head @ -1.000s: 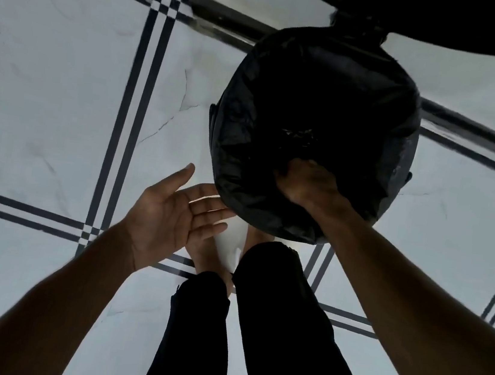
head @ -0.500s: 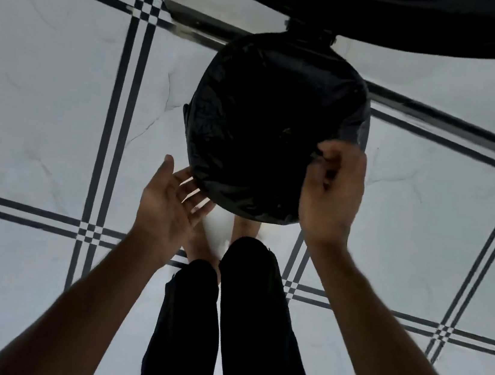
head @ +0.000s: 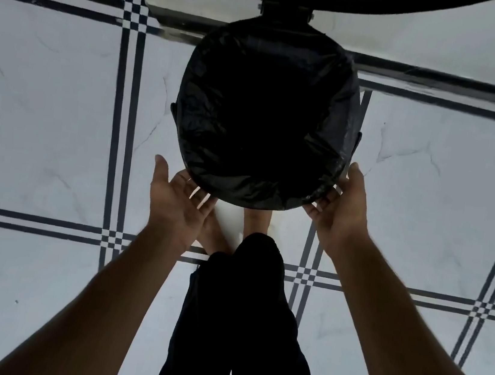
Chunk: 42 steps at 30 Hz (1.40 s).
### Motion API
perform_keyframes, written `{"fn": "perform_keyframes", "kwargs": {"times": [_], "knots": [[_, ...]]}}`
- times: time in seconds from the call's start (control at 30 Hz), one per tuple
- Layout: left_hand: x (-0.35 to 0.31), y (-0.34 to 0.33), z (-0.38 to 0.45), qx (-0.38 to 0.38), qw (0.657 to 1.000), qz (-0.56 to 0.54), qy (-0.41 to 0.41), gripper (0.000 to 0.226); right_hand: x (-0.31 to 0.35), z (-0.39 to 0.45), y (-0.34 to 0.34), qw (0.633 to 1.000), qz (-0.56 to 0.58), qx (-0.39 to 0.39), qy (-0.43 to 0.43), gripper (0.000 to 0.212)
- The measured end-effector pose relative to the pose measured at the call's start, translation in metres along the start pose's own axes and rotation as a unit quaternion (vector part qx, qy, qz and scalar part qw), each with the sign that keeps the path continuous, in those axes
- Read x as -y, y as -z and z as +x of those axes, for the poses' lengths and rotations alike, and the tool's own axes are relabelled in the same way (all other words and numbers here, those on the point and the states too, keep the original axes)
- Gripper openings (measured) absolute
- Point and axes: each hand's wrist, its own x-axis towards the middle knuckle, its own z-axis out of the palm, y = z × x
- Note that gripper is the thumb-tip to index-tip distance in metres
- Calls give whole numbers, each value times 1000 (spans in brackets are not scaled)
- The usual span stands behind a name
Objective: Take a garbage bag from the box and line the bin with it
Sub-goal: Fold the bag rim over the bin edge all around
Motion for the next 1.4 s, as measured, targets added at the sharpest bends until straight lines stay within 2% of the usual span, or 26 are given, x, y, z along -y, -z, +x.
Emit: {"fn": "perform_keyframes", "kwargs": {"times": [0.1,0.3,0.4,0.67,0.73,0.8,0.87,0.9,0.93,1.0,1.03,1.1,1.13,1.17,1.23,1.27,1.37,1.4], "knots": [[-1,1,2,-19,1000,8,-1,71,4,2,2,1000,-24,2,-4,52],[-1,-5,7,-24,999,-17,25,75,12,6,5,1000,-25,10,-10,40],[-1,-12,7,-22,997,-47,53,77,13,9,4,1000,-28,9,-5,39],[5,-2,10,-16,996,-62,63,75,17,10,11,999,29,16,-34,40],[3,9,12,8,994,-72,77,80,23,11,8,998,-20,10,-54,45],[-3,21,13,36,994,-38,94,82,29,13,-1,992,-106,-43,-48,45],[-12,27,12,21,996,22,86,73,36,17,-9,961,-221,-159,51,35],[-15,28,11,-12,996,61,57,65,41,16,-14,932,-263,-212,134,28],[-19,27,11,-55,993,103,12,53,46,15,-18,906,-288,-228,210,25],[-27,22,11,-136,967,174,-125,27,59,17,-27,884,-315,-181,295,31],[-33,17,12,-150,946,207,-199,17,68,19,-34,878,-335,-137,314,35],[-46,2,15,-128,894,284,-322,11,86,30,-48,838,-419,-53,345,43],[-53,-7,17,-107,867,322,-365,13,97,37,-56,806,-471,-19,360,46],[-60,-19,19,-87,835,364,-404,25,107,44,-63,774,-515,8,367,50],[-72,-42,26,-35,781,436,-445,46,123,54,-76,738,-564,39,369,56],[-77,-54,30,-13,770,459,-443,50,130,57,-82,730,-575,47,365,55],[-94,-87,42,34,769,500,-396,48,146,61,-94,726,-596,90,331,37],[-99,-95,44,37,777,501,-379,53,149,62,-95,715,-612,114,318,34]]}}
